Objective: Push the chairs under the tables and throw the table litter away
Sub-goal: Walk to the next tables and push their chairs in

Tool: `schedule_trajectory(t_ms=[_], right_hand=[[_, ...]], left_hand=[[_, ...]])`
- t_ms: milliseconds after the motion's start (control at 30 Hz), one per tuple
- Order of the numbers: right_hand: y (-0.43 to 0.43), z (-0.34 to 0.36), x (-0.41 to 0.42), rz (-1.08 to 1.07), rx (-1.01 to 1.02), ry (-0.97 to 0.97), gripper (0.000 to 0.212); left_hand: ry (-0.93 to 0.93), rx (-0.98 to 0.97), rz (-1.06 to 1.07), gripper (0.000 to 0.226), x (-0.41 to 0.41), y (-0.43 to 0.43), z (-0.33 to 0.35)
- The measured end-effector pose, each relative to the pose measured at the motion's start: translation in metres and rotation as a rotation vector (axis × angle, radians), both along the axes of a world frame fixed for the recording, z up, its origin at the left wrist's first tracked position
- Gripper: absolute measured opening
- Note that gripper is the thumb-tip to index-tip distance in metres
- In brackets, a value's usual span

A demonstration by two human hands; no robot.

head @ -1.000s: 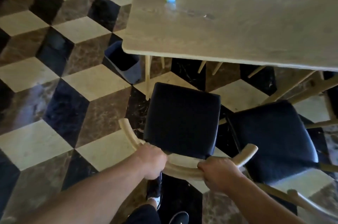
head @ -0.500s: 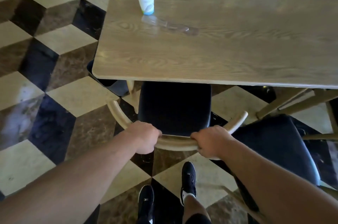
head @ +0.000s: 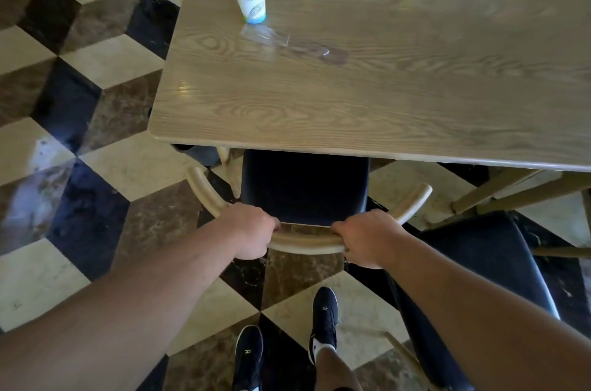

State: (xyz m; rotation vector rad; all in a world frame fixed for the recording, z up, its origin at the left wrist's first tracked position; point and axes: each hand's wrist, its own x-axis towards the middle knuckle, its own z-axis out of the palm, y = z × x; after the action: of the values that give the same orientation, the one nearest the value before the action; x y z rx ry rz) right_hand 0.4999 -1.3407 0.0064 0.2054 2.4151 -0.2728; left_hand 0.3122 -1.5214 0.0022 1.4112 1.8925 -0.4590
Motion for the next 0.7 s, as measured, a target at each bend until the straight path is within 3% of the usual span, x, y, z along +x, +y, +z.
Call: schedule_trajectory(t_ms=[234, 334, 467, 701], right_hand=[[-0.025, 0.017, 0.039, -0.146, 0.038, 0.104, 0.025], [-0.039, 0.051, 0.078, -0.348, 0.028, 0.247, 0.048], [-0.055, 0.107, 0.159, -0.481, 0.166, 0.225, 0.072], [-0.074, 0.167, 0.343, -0.742, 0.345, 0.079, 0.076]], left_hand=[[0.085, 0.115, -0.023, 0.026, 0.024, -0.031, 0.001], [0.106, 0.217, -0.002, 0.040, 0.040, -0.042, 0.014], [-0.004, 0.323, -0.026, 0.073, 0.093, -0.026, 0.055], [-0.247, 0.423, -0.123, 0.074, 0.244, 0.028, 0.120]])
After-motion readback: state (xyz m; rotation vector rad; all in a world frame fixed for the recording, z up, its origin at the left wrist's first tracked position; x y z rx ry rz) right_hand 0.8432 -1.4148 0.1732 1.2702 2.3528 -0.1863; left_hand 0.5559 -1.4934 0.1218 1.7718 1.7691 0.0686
